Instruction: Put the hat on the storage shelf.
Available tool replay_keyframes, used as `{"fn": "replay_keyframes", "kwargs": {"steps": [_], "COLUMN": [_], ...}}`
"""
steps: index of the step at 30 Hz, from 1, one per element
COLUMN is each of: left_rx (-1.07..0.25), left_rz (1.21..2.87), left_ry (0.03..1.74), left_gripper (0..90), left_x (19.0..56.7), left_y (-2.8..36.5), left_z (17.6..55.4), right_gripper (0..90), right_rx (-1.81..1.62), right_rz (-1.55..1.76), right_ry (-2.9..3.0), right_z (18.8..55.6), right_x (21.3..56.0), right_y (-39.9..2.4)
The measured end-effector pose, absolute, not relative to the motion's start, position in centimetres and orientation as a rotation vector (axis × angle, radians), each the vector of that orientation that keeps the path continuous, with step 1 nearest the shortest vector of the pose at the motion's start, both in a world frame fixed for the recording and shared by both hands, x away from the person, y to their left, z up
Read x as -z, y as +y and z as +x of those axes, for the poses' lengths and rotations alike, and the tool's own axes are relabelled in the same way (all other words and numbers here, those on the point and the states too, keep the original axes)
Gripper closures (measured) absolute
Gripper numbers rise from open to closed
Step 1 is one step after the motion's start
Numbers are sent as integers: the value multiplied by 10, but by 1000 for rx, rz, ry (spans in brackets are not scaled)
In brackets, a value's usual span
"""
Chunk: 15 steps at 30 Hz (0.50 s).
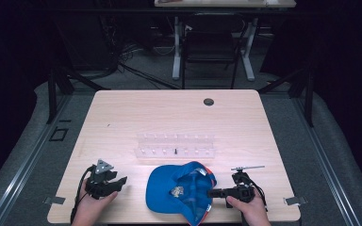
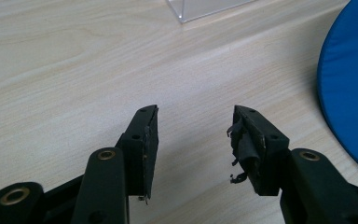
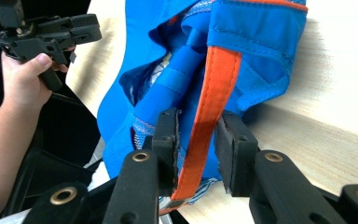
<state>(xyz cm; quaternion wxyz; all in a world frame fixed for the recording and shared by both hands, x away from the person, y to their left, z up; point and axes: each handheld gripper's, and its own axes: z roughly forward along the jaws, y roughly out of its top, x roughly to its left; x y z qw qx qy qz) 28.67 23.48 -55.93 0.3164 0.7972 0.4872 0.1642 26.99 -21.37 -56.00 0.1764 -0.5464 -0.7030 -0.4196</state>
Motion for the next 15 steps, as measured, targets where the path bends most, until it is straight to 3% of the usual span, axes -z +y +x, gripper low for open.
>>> {"fn": "replay_keyframes", "kwargs": {"steps": [6,15], "left_rx": [-433,-432], "left_rz": [2101,2101], "left_ry": [1285,1286], "left_gripper": [516,517], "left_x": [560,560], "left_y": [235,234], "left_z": [287,287], "right_gripper": [750,747], "right_rx": [1214,1239], "right_rz": [-1536,-1528], "right_ry": [-1973,-1950], "right_z": [269,269], "right_x": [555,553], "right_y": [-217,-221]}}
